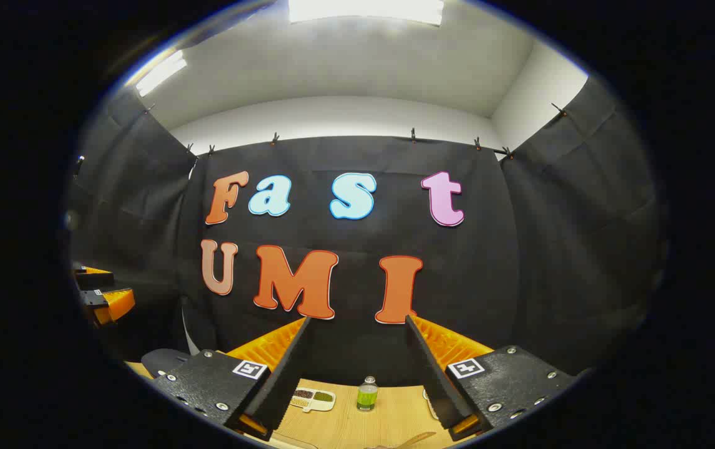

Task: Close the left gripper, press the button to open the rice cooker; take a wooden spoon from the chopstick holder with the right hand, scoop a spoonful of rice and pour it into the rice cooker, then put the wooden spoon back into the chopstick holder.

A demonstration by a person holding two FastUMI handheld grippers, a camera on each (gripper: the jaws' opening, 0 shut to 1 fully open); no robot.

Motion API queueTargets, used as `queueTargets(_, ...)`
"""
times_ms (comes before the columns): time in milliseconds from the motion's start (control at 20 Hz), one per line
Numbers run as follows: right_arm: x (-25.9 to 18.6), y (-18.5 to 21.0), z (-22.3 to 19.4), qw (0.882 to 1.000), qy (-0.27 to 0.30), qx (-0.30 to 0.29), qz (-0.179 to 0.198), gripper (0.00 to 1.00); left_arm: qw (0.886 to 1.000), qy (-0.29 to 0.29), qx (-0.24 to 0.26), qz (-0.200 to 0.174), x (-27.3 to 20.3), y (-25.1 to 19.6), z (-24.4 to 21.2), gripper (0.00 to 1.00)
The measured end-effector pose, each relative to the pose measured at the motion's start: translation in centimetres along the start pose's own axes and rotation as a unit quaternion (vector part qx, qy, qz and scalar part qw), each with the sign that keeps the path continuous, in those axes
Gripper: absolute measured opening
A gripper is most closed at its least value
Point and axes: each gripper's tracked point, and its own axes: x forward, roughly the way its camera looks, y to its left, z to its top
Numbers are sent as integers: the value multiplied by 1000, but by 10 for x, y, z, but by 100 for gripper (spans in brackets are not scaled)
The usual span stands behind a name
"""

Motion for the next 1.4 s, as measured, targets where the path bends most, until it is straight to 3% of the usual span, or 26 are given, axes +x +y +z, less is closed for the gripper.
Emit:
queueTargets(450,-6,5,-2,1000,11,-6,-6,90,1000,-3,-6,1,-2,2,1,100)
queueTargets(500,-7,7,-2,1000,11,-7,-6,90,1000,-3,-5,-1,-3,0,0,90)
queueTargets(800,-9,4,-1,1000,13,-4,-11,91,1000,-19,1,-10,-3,-3,10,90)
queueTargets(900,-9,5,-1,1000,13,-4,-10,90,1000,-27,-1,-13,-3,-5,14,100)
queueTargets(950,-8,6,-1,1000,13,-5,-8,90,1000,-28,-1,-11,-3,-4,15,90)
queueTargets(1200,-7,6,-6,1000,20,-3,-2,90,1000,-19,-1,-7,-5,0,11,98)
queueTargets(1400,-6,2,-11,1000,26,-1,-1,90,1000,-16,1,1,-4,6,12,92)
